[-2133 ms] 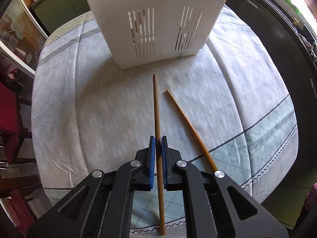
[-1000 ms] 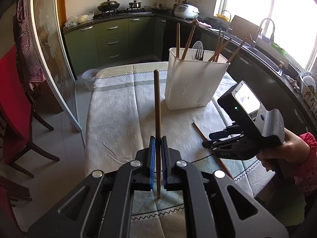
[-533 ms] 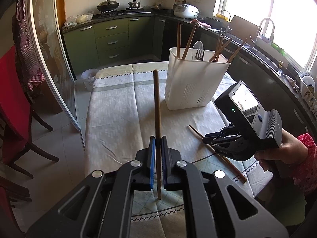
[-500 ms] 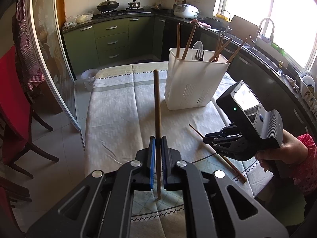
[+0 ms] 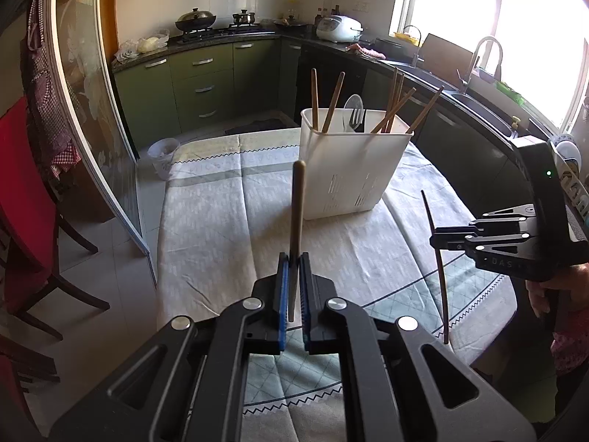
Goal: Organize utensils
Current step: 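Carry both held chopsticks upright toward the white holder with both grippers, then drop the chopsticks into the white holder, opening left then right gripper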
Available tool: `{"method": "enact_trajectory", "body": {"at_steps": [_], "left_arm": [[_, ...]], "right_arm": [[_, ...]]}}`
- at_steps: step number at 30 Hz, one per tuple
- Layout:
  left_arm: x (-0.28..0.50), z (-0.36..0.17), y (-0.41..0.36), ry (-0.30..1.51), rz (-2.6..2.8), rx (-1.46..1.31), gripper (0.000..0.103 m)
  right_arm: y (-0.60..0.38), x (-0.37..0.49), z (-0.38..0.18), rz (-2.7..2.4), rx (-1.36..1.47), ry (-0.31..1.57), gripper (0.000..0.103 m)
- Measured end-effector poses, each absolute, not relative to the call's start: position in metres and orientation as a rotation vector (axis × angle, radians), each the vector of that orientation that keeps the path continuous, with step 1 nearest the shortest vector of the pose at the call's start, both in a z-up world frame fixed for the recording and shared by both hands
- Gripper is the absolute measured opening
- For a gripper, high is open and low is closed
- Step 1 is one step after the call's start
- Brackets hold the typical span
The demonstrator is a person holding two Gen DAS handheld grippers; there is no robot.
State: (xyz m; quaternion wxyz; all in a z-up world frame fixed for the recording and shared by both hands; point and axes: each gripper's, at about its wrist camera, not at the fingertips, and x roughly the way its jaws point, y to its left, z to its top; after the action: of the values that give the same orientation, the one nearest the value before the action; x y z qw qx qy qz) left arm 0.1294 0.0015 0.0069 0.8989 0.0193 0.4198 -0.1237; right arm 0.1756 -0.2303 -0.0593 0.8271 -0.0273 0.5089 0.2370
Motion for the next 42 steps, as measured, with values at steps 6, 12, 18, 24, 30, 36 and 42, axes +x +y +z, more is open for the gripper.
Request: {"method": "enact_trajectory", "body": {"at_steps": [6, 12, 18, 24, 30, 36, 42], "left_arm": [[0.131, 0.015, -0.008, 0.859, -0.266, 0.049, 0.006], [0.133, 0.032, -0.018, 0.839, -0.290, 0.061, 0.006], [0.140, 0.067, -0.032, 0.777, -0.335, 0.057, 0.006], [0.154, 0.120, -0.049, 0.646, -0.342, 0.070, 0.006], [0.178, 0.162, -0.069, 0.539, -0.330, 0.068, 0.006], [0.213, 0.163, -0.086, 0.532, -0.290, 0.063, 0.006], [0.244, 0.130, -0.097, 0.603, -0.263, 0.074, 0.006]], "right_arm": [[-0.263, 0.161, -0.039, 0.494, -0.006, 1.026, 0.007], [-0.283, 0.154, -0.015, 0.503, 0.036, 0.966, 0.007], [-0.296, 0.154, 0.002, 0.512, 0.073, 0.915, 0.007], [-0.313, 0.157, -0.004, 0.488, 0.094, 0.927, 0.007], [-0.329, 0.157, -0.010, 0.468, 0.109, 0.938, 0.007], [-0.341, 0.153, -0.011, 0.458, 0.120, 0.934, 0.007], [-0.348, 0.148, 0.003, 0.455, 0.125, 0.907, 0.007]]}}
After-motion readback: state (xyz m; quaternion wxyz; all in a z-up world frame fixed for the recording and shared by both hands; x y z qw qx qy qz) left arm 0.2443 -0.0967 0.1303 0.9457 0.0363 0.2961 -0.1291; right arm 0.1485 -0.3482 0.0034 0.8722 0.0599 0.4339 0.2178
